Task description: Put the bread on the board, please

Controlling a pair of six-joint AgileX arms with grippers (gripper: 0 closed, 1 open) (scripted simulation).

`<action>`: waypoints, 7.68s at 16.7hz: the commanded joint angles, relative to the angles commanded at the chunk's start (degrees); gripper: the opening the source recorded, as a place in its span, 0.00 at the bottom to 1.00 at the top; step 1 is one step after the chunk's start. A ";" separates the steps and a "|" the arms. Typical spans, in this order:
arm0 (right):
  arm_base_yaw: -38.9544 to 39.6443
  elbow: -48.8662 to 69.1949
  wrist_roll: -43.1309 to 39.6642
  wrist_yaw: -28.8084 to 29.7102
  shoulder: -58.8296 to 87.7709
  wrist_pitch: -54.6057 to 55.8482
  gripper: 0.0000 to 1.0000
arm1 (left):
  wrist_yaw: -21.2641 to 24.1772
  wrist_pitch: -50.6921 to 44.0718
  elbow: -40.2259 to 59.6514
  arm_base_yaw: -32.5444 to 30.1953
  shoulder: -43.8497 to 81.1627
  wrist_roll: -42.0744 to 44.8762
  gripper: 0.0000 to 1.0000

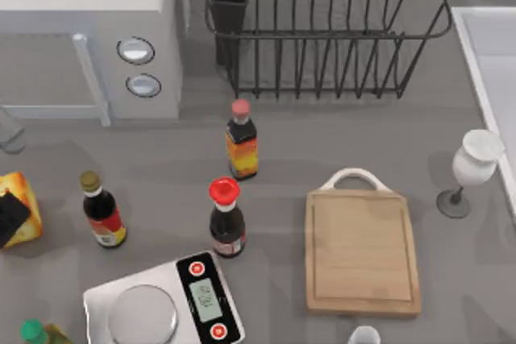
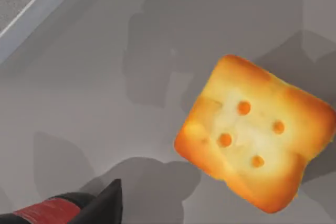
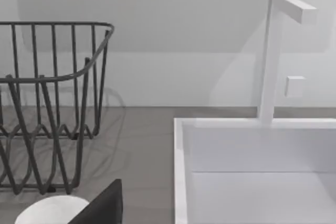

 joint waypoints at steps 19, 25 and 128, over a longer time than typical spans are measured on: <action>0.00 0.00 0.00 0.00 0.00 0.00 1.00 | -0.01 -19.29 25.07 0.90 38.06 27.06 1.00; 0.00 0.00 0.00 0.00 0.00 0.00 1.00 | 0.01 -6.76 18.13 1.16 43.24 27.38 1.00; 0.00 0.00 0.00 0.00 0.00 0.00 1.00 | 0.53 -34.93 80.40 -55.91 77.29 -186.62 0.00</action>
